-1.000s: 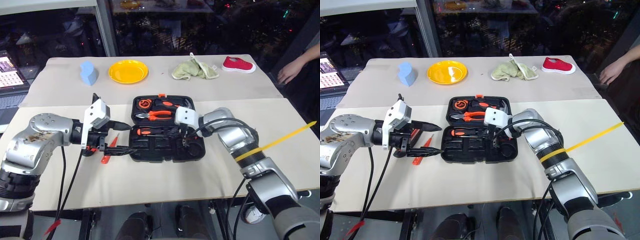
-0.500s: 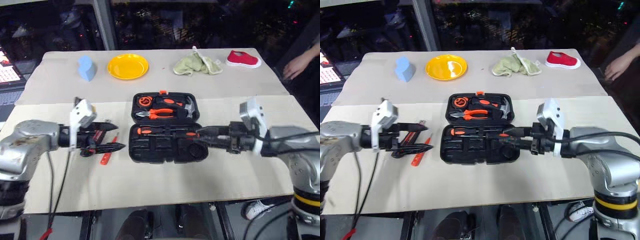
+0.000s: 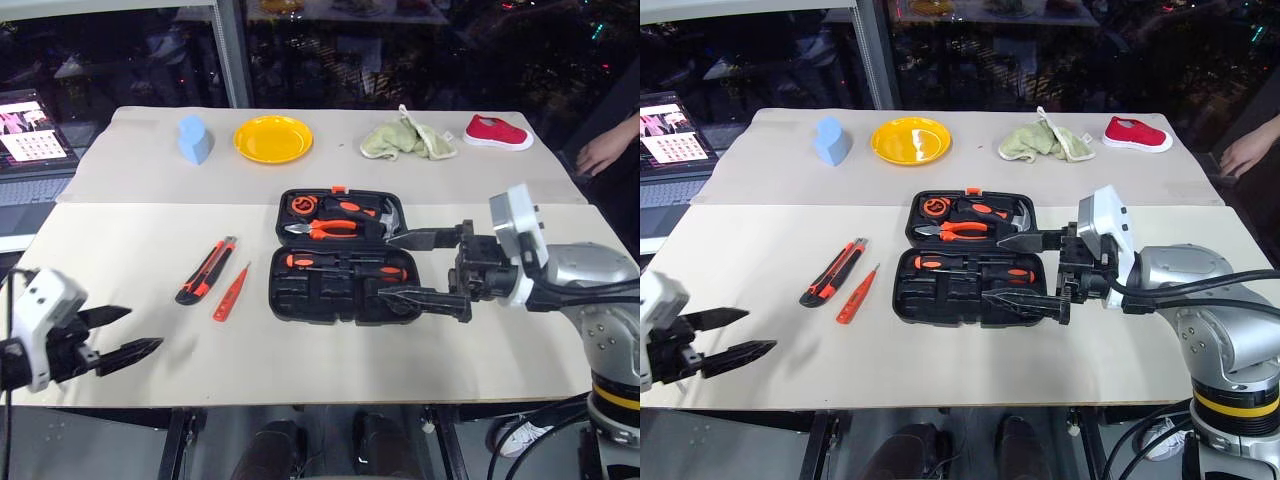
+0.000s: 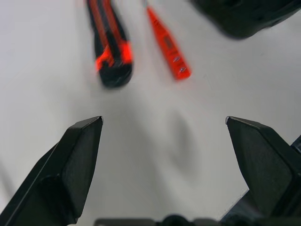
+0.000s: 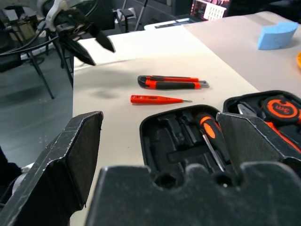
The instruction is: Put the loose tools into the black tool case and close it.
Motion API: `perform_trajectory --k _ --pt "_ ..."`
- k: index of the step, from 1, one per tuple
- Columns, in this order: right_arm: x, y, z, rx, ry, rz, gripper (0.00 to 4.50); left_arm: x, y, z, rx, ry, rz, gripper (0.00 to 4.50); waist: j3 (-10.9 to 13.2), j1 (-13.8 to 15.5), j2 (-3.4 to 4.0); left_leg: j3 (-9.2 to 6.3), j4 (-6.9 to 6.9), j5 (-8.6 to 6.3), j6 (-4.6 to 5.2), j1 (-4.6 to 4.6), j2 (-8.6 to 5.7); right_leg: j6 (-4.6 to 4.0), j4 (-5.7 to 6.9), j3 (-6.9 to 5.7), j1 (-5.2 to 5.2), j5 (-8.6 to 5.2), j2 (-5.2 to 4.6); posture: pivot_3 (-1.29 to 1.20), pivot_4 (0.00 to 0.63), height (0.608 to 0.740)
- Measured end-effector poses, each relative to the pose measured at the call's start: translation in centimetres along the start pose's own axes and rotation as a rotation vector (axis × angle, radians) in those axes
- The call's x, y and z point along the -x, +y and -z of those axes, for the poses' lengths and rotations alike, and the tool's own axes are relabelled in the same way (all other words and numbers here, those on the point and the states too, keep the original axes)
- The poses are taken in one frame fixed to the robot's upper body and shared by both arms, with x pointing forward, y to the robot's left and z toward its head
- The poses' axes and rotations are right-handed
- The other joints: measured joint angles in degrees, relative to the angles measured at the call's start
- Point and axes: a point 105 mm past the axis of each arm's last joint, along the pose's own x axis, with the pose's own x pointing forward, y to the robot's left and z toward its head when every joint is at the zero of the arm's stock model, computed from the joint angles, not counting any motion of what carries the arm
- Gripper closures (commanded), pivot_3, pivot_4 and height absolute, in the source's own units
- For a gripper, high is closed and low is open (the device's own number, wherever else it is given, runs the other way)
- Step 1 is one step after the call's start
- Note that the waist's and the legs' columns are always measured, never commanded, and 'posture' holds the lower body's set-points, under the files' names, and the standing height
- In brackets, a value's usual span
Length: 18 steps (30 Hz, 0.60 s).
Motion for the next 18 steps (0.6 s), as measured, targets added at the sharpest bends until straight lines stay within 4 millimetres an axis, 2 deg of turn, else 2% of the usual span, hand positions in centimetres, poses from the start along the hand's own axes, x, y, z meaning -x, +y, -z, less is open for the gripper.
perform_trajectory --k 1,4,12,18 --pt "0.0 0.0 0.0 0.0 -0.001 0.001 0.01 -0.3 -0.2 -0.4 0.001 0.003 0.007 0.0 0.0 -0.17 0.0 0.02 -0.01 0.11 -0.25 -0.01 -0.02 0.0 0.02 0.05 0.1 0.0 0.03 0.0 0.15 0.74" --pt "0.0 0.4 0.5 0.005 -0.008 0.062 0.01 -3.9 -0.8 -3.3 0.034 0.084 0.021 0.0 0.01 0.26 -0.04 -0.16 -0.05 0.22 -0.42 -0.1 -0.16 0.0 0.08 0.03 0.13 0.01 0.12 0.0 0.15 0.74" --pt "-1.0 2.3 1.1 -0.014 -0.043 0.121 0.01 -7.4 0.1 -3.7 0.121 0.322 -0.019 0.0 0.0 -1.84 -0.11 -0.13 -0.17 0.27 -0.49 -0.14 -0.24 -0.01 0.13 0.14 -0.07 -0.01 0.19 0.0 0.15 0.74" --pt "-1.2 2.2 1.4 -0.031 -0.051 0.186 0.01 -8.8 1.0 -3.4 0.147 0.412 -0.041 0.0 0.01 -1.8 -0.13 -0.13 -0.14 0.31 -0.54 -0.13 -0.25 0.0 0.15 0.16 -0.05 -0.02 0.17 0.0 0.15 0.74"
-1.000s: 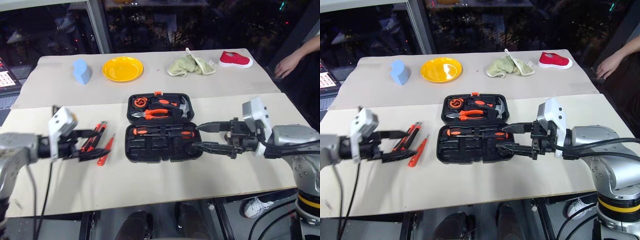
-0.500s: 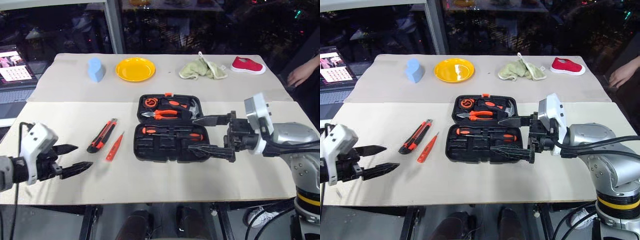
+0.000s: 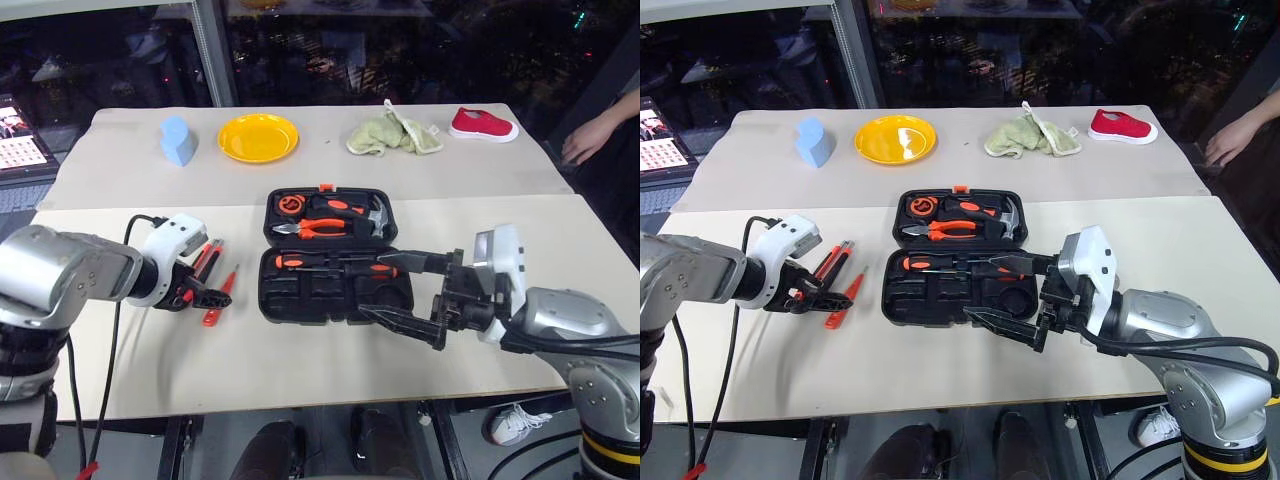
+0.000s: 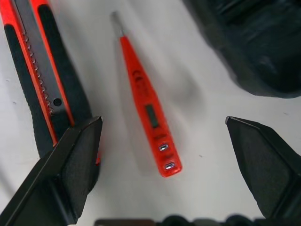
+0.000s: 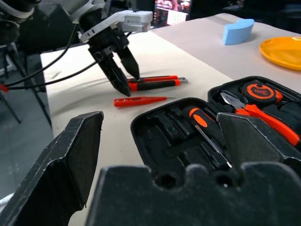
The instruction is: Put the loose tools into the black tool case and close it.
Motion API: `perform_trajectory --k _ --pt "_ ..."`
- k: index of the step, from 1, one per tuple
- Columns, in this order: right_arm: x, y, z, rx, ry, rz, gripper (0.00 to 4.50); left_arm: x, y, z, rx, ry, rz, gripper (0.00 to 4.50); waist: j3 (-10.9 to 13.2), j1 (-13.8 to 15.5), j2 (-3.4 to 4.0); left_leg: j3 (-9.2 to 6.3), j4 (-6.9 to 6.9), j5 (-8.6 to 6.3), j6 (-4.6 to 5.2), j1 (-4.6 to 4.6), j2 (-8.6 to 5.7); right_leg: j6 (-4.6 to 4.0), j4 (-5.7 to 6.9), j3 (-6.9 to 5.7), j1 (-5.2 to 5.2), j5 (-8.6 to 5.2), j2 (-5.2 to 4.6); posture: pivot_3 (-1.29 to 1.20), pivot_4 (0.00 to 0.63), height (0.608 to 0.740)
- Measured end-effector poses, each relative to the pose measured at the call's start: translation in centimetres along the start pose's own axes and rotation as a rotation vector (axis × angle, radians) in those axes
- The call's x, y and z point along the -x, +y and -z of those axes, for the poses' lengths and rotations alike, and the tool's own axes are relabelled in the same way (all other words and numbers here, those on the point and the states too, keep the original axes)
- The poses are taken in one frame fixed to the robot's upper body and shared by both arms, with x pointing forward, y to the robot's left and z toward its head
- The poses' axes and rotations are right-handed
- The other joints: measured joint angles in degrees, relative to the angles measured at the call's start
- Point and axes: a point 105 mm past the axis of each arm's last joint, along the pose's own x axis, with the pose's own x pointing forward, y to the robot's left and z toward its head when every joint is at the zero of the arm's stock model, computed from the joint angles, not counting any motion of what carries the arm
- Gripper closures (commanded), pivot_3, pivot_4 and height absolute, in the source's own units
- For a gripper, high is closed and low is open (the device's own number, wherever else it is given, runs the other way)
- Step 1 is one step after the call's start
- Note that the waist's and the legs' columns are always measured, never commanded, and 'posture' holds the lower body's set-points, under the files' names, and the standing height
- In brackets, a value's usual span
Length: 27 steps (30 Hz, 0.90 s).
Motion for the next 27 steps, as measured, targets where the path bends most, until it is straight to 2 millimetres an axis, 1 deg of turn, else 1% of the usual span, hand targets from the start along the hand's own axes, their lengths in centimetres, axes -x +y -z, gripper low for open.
perform_trajectory --k 2,7,13,16,17,19,21,22,25,27 --pt "0.0 -0.2 0.1 -0.007 0.002 0.021 0.01 -0.5 0.1 0.3 0.012 0.027 0.0 0.0 0.0 0.02 0.0 0.0 -0.01 0.01 0.01 0.0 0.0 0.0 0.0 0.0 -0.02 0.0 0.0 0.0 0.15 0.74" --pt "0.0 -0.2 0.0 -0.018 -0.009 0.032 0.01 -1.3 -0.5 0.5 0.006 0.047 0.033 0.0 0.0 0.09 -0.01 -0.01 0.0 0.02 0.04 -0.01 0.0 0.0 -0.01 0.0 -0.02 0.0 0.0 0.0 0.15 0.74" --pt "-0.1 -0.4 -0.1 -0.021 -0.014 0.05 0.01 -1.4 -0.7 0.6 0.002 0.055 0.041 0.0 0.0 0.12 0.0 0.0 0.01 0.03 0.05 -0.01 0.0 0.0 0.0 0.01 -0.01 0.0 -0.01 0.0 0.15 0.74" --pt "-0.4 -0.4 -0.7 -0.001 -0.027 0.041 0.01 -1.7 -0.6 0.9 0.001 0.073 0.028 0.0 0.0 0.06 0.0 0.0 0.02 0.05 0.08 -0.01 0.0 0.0 0.01 0.01 -0.02 0.0 0.0 0.0 0.15 0.74" --pt "-0.5 -0.4 -0.8 0.003 -0.033 0.042 0.0 -1.7 -0.5 0.9 0.001 0.075 0.021 0.26 0.0 0.1 -0.01 -0.01 0.02 0.05 0.08 -0.01 0.0 0.0 0.01 0.0 -0.01 0.0 0.0 0.0 0.15 0.74" --pt "-0.6 -0.4 -0.9 0.005 -0.037 0.041 0.0 -2.0 -0.3 1.2 0.004 0.083 0.01 0.64 0.0 0.2 0.0 -0.01 0.01 0.05 0.1 -0.01 -0.01 0.0 0.0 0.01 -0.02 0.0 -0.01 0.0 0.15 0.74" --pt "-0.5 -0.4 -0.9 0.009 -0.034 0.04 0.0 -2.2 -0.4 1.3 0.007 0.087 0.013 1.34 0.0 0.32 -0.01 -0.01 0.02 0.08 0.16 -0.02 -0.01 0.0 -0.01 0.0 -0.01 0.0 -0.01 0.0 0.15 0.74" --pt "-0.4 -0.4 -1.0 0.015 -0.024 0.037 0.0 -2.4 -0.5 1.4 0.007 0.088 0.017 1.69 0.0 0.4 -0.01 -0.01 0.02 0.19 0.35 -0.02 -0.02 0.0 -0.01 0.0 -0.01 0.0 -0.03 0.0 0.15 0.74" --pt "-0.3 -0.5 -1.1 0.026 -0.014 0.038 0.0 -2.5 -0.3 1.5 0.006 0.086 0.007 2.91 0.0 0.53 -0.01 -0.01 0.01 0.2 0.37 -0.02 -0.01 0.0 -0.01 0.0 -0.01 0.0 -0.03 0.0 0.15 0.74" --pt "-0.2 -0.5 -1.2 0.024 -0.013 0.035 0.0 -2.6 -0.1 1.5 0.011 0.087 -0.002 3.55 0.0 0.56 -0.01 -0.02 0.01 0.2 0.37 -0.02 -0.01 0.0 -0.01 0.0 -0.01 0.0 -0.03 0.0 0.15 0.74"
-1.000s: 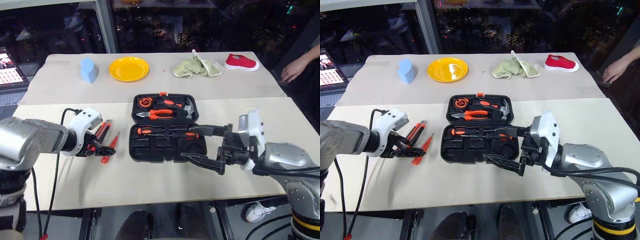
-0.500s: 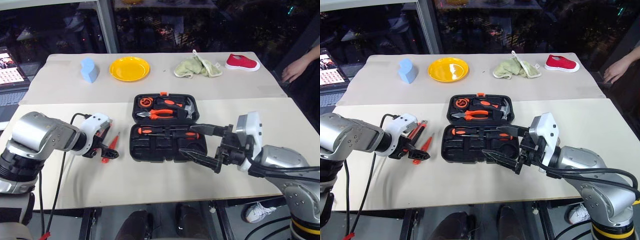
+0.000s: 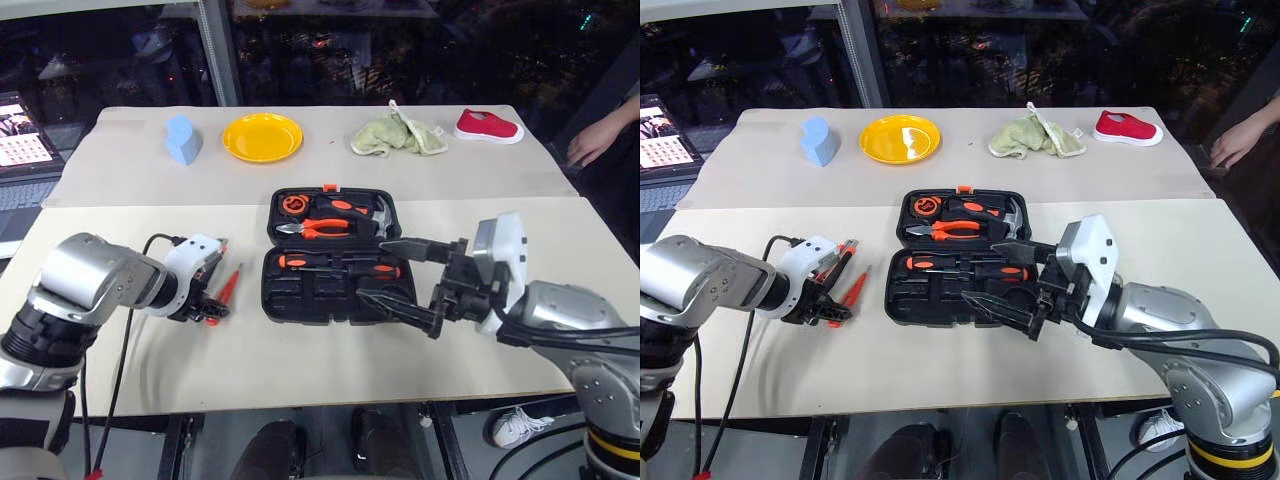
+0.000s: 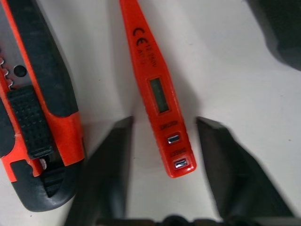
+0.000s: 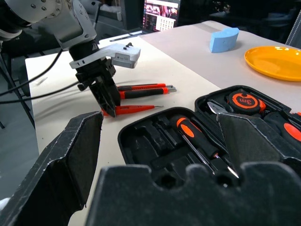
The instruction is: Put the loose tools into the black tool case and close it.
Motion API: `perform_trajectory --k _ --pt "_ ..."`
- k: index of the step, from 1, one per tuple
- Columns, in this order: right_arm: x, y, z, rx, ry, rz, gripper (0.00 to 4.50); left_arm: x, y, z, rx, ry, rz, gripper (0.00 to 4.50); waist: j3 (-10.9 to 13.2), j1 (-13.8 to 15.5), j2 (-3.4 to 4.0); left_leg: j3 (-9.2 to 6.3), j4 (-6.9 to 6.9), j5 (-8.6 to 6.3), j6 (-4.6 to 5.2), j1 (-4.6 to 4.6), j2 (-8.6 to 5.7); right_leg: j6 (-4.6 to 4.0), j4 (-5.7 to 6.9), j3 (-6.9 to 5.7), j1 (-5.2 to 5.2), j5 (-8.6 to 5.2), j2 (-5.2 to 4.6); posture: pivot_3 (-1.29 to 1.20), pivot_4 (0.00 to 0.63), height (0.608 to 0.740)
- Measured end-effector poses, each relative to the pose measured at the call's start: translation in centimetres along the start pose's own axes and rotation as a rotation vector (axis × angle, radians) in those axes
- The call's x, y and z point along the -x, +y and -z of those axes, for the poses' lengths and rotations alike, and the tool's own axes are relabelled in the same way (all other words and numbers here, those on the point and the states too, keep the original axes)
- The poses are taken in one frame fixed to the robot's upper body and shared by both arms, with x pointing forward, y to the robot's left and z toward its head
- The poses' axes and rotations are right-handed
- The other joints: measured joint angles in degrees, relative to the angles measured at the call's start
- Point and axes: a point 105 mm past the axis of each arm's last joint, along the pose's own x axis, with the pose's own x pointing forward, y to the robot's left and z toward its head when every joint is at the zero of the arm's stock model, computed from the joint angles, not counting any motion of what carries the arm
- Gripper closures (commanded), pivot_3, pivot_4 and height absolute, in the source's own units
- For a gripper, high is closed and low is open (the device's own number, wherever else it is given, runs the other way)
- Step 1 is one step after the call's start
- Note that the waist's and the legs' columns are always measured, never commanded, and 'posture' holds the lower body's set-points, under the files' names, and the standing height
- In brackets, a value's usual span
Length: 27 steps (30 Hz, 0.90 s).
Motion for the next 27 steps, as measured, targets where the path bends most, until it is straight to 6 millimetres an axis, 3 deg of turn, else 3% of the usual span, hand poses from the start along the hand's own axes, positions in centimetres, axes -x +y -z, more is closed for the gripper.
perform_trajectory --k 2,17,20,27 --pt "0.1 -0.1 -0.1 -0.001 -0.002 0.003 0.0 -0.1 0.1 0.0 0.003 0.0 -0.003 4.08 0.0 0.01 0.0 0.01 0.0 0.0 0.01 0.0 0.0 0.0 0.0 0.01 0.01 0.0 -0.02 0.0 0.15 0.74" --pt "0.9 0.2 -0.6 -0.013 0.007 0.009 0.0 -0.5 -0.1 -0.6 0.0 -0.023 0.018 4.09 -0.02 0.39 0.01 -0.02 0.04 0.02 0.04 0.02 -0.01 0.01 0.04 -0.03 0.07 0.0 -0.12 0.0 0.15 0.74" --pt "1.0 0.2 -0.4 -0.023 0.008 0.015 0.0 -0.3 -0.7 -1.8 -0.086 -0.06 0.047 4.09 0.01 0.45 -0.05 -0.02 0.07 0.01 0.02 -0.03 -0.01 0.01 0.03 -0.03 0.05 0.0 -0.12 0.0 0.15 0.74" --pt "1.6 0.0 0.2 -0.028 0.051 0.031 0.0 3.8 0.7 -7.3 -0.485 -0.254 -0.031 4.09 0.04 0.17 -0.1 0.02 0.03 0.04 0.08 -0.21 -0.01 -0.02 -0.09 -0.05 -0.09 0.02 -0.11 0.0 0.15 0.74"
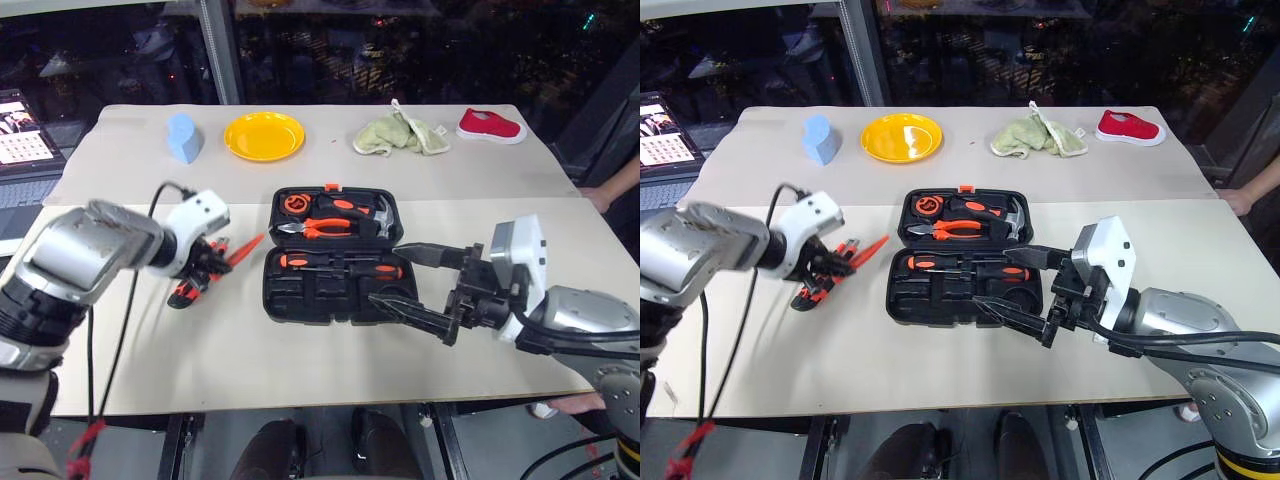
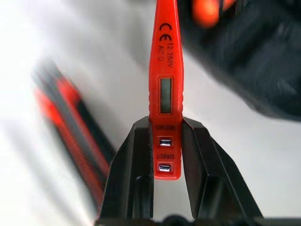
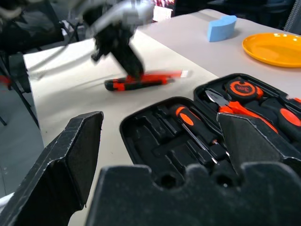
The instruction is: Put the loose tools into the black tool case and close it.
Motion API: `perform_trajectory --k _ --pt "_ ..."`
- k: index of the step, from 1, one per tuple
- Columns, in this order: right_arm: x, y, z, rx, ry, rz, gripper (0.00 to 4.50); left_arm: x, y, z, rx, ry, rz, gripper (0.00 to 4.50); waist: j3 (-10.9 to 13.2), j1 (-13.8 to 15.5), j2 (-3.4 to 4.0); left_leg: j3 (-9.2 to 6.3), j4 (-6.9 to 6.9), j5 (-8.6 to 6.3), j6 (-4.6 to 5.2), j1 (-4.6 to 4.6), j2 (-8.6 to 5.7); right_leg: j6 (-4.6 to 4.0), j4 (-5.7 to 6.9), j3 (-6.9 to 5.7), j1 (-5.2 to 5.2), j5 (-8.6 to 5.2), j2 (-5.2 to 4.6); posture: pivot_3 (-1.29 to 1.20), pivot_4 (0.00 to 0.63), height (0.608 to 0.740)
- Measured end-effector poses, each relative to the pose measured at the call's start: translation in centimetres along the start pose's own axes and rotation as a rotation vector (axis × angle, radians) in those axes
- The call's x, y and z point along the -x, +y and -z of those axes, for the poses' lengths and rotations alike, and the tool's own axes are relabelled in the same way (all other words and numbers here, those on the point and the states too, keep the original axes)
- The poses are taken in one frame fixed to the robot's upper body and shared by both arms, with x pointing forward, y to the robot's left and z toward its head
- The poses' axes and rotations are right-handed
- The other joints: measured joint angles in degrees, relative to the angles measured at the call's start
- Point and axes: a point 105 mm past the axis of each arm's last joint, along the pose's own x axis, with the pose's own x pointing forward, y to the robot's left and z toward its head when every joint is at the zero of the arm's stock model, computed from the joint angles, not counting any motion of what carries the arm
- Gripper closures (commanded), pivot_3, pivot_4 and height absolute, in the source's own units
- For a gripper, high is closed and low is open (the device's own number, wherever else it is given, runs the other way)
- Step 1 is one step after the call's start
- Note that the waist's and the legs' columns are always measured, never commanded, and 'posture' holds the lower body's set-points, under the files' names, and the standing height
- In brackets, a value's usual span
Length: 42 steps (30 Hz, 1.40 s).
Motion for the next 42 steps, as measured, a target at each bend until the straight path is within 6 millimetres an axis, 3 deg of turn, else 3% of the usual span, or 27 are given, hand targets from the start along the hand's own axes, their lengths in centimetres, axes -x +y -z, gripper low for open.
perform_trajectory --k 3,7,15,24,41,42 --pt "0.3 -0.1 0.4 -0.012 0.015 0.013 0.0 0.0 0.2 -1.6 -0.137 -0.047 0.056 4.09 0.0 0.05 -0.01 -0.01 0.06 0.0 0.09 -0.1 0.01 0.0 0.0 -0.03 -0.01 0.0 0.0 0.0 0.15 0.74" --pt "0.6 -0.1 0.7 -0.023 0.022 0.029 0.0 -1.1 -1.6 -5.0 -0.327 -0.132 0.189 4.09 0.0 0.64 0.0 -0.08 0.42 -0.08 0.39 -0.36 0.01 0.08 -0.02 -0.09 -0.02 0.03 -0.03 0.0 0.15 0.74" --pt "1.0 0.1 1.0 -0.024 0.03 0.072 0.0 -5.9 -6.9 -5.4 -0.522 -0.064 0.452 4.09 0.0 0.32 -0.01 0.03 0.95 -0.27 0.74 -0.64 -0.01 0.31 -0.02 -0.05 -0.08 0.15 0.0 0.0 0.15 0.74" --pt "1.5 0.2 0.8 -0.024 0.033 0.116 0.0 -8.1 -6.2 -5.3 -0.548 0.041 0.42 4.09 0.0 0.11 0.0 0.04 1.08 -0.35 0.9 -0.63 -0.01 0.4 0.0 -0.04 -0.01 0.17 -0.03 0.0 0.15 0.74" --pt "1.5 0.1 0.8 -0.032 0.031 0.14 0.0 -8.1 -6.1 -5.2 -0.558 0.087 0.447 4.09 -0.01 -0.08 0.01 0.07 1.11 -0.4 0.99 -0.58 -0.01 0.43 0.03 0.0 0.01 0.18 -0.02 0.0 0.15 0.74" --pt "1.5 0.0 0.8 -0.032 0.03 0.144 0.0 -8.1 -6.1 -5.2 -0.554 0.089 0.446 3.08 -0.01 -0.08 0.01 0.07 1.11 -0.4 0.99 -0.58 -0.01 0.43 0.03 -0.01 0.01 0.18 -0.02 0.0 0.15 0.74"
